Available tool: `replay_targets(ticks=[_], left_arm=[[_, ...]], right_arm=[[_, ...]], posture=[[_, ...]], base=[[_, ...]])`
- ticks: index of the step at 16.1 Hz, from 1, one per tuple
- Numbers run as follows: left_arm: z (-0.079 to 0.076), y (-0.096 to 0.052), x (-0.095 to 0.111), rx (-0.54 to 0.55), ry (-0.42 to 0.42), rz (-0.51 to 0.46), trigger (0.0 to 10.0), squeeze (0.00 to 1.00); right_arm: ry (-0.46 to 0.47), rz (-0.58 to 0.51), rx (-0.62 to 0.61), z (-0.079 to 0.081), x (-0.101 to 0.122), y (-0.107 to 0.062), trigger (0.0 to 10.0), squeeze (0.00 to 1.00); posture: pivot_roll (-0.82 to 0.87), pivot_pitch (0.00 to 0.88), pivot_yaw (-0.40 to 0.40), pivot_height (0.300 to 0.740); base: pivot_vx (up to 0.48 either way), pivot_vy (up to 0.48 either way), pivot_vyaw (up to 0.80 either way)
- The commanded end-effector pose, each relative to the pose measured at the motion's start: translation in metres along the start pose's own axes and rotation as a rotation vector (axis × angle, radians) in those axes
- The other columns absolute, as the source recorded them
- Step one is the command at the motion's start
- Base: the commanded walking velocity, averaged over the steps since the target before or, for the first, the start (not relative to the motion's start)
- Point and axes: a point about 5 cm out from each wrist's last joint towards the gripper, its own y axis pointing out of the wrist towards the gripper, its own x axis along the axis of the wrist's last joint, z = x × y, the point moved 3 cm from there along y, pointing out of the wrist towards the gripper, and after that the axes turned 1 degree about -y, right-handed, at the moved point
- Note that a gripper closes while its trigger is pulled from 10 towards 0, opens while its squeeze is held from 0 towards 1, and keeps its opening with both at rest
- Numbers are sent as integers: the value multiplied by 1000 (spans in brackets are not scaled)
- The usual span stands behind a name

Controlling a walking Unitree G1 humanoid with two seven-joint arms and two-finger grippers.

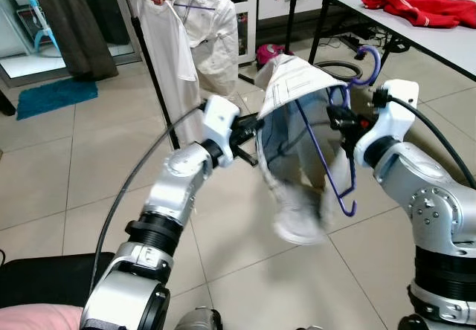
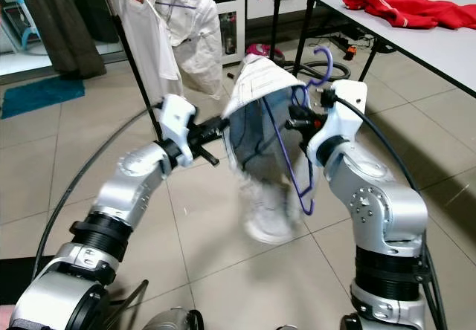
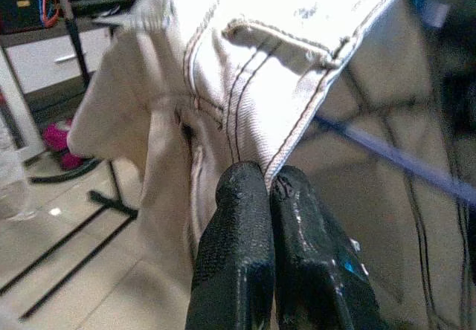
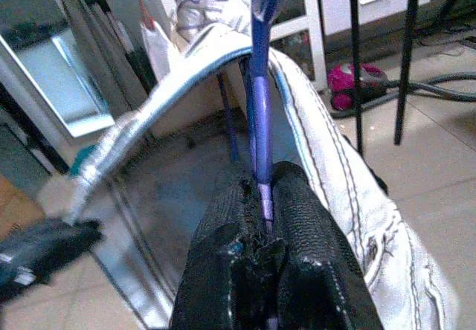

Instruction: Hang hanger

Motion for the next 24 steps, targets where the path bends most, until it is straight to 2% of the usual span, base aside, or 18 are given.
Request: replay_targets(ticks=[1, 2, 3, 4, 5, 8, 9, 12, 14, 16, 18, 20, 21, 24], left_arm=[[11, -2, -9, 63, 34, 55, 118, 0], [16, -1, -7, 85, 53, 62, 3804, 0], [18, -1, -5, 96, 62, 61, 6118, 0], [23, 0, 2, 112, 77, 42, 667, 0], [27, 1, 10, 120, 86, 15, 0, 0], [30, 5, 43, 103, 90, -83, 0, 0], [30, 10, 60, 89, 97, -123, 0, 0], [33, 18, 84, 94, 117, -167, 0, 0], [32, 21, 89, 82, 123, -173, 0, 0], [25, 22, 83, 30, 141, -149, 0, 0], [7, 19, 70, -84, 178, -111, 0, 0], [-12, 16, 73, -164, 143, -184, 0, 0], [-14, 16, 74, -168, 119, -202, 0, 0], [-12, 17, 84, -187, 131, -231, 0, 0]], right_arm=[[-34, -189, 45, 9, 40, -4, 10000, 0], [-41, -203, 70, 12, 44, -5, 10000, 0], [-48, -209, 83, 15, 45, -5, 10000, 0], [-63, -215, 117, 20, 46, -6, 10000, 0], [-75, -211, 140, 23, 45, -7, 10000, 0], [-197, -123, 166, 26, 28, -5, 10000, 0], [-246, -93, 205, 33, 20, -5, 10000, 0], [-306, -61, 254, 44, 10, -4, 10000, 0], [-308, -62, 253, 46, 9, -3, 10000, 0], [-298, -77, 207, 39, 12, -2, 10000, 0], [-269, -97, 137, 27, 17, 0, 10000, 0], [-260, -86, 102, 22, 16, 2, 10000, 0], [-260, -78, 111, 23, 13, 2, 10000, 0], [-251, -39, 189, 39, 1, 4, 10000, 0]], posture=[[17, 20, 82, 740], [17, 16, 83, 740], [17, 14, 83, 740], [16, 12, 83, 740], [16, 9, 83, 740], [21, 2, 83, 740], [26, 0, 82, 740], [30, 0, 83, 740], [28, 0, 88, 740], [24, 0, 94, 740], [23, 0, 97, 740], [30, 0, 88, 740], [33, 0, 84, 740], [34, 0, 80, 740]], base=[[0, 0, 0], [0, 0, 0], [0, 0, 0], [0, 0, 0], [0, 0, 0], [0, 0, 0], [0, 0, 0], [0, 0, 0], [0, 0, 0], [0, 0, 0], [0, 0, 0], [0, 0, 0], [0, 0, 0], [0, 0, 0]])
